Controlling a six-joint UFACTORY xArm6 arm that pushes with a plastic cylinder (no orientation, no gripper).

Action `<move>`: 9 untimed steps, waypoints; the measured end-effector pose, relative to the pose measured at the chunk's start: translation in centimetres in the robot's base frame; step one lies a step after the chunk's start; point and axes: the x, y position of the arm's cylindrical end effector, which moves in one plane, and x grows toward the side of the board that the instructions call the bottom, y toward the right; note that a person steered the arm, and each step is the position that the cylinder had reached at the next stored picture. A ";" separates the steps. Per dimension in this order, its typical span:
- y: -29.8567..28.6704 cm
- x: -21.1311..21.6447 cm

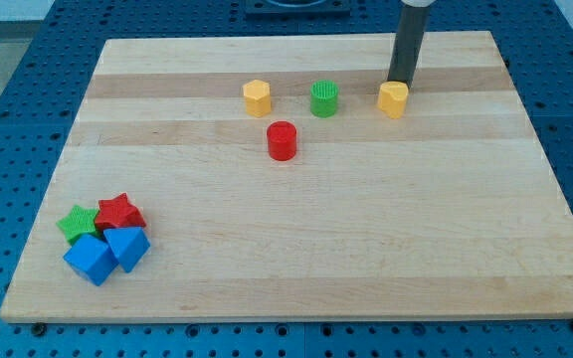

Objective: Move your arm towards the red circle

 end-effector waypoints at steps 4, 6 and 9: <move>-8.5 -0.9; -17.1 -4.9; -30.8 -7.0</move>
